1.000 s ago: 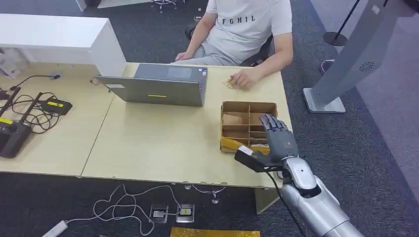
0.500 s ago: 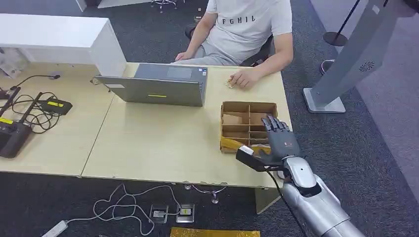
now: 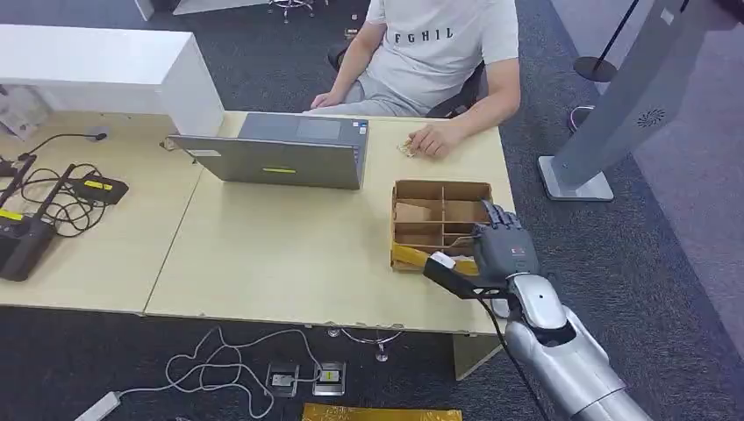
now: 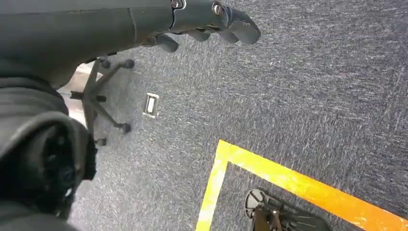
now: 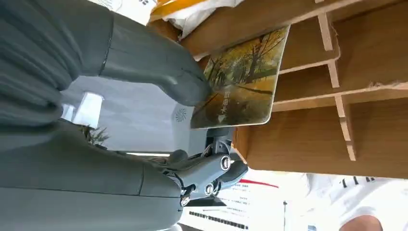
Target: Pass the card to the sensor for recognition and then transmit it.
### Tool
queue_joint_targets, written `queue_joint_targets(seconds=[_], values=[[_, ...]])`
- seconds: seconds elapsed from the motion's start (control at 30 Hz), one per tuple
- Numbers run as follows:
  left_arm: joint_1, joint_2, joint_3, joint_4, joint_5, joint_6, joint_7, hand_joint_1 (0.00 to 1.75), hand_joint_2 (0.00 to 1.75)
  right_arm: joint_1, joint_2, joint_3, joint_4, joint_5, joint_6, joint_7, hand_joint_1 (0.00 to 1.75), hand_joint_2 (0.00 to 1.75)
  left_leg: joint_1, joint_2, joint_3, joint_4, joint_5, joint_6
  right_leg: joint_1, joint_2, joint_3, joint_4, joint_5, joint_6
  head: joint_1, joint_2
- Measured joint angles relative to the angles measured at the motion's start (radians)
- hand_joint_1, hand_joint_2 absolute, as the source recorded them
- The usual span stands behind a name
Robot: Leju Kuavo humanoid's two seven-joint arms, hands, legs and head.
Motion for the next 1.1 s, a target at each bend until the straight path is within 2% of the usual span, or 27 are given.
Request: queue_joint_targets(seconds=[0.57,0.9,1.1], values=[[-0.001,0.0,0.0,0.0,0.0,0.0,-0.001,0.0,0.0,0.024,0.002,-0.022,-0.037,0.016,0.045,0.006,1.75,1.75,0.0,0.0,0.0,0.0,0.0,0.0,0.0,0.0,0.0,0.0,0.0,0.0,0.0,0.0],[-0.001,0.0,0.0,0.0,0.0,-0.002,-0.003,0.0,0.0,0.036,0.017,-0.037,-0.037,0.007,0.026,0.001,1.75,1.75,0.0,0.0,0.0,0.0,0.0,0.0,0.0,0.0,0.0,0.0,0.0,0.0,0.0,0.0],[-0.001,0.0,0.0,0.0,-0.002,-0.005,-0.011,0.0,0.0,0.029,0.022,-0.053,-0.037,0.023,-0.015,-0.013,1.75,1.75,0.0,0.0,0.0,0.0,0.0,0.0,0.0,0.0,0.0,0.0,0.0,0.0,0.0,0.0]])
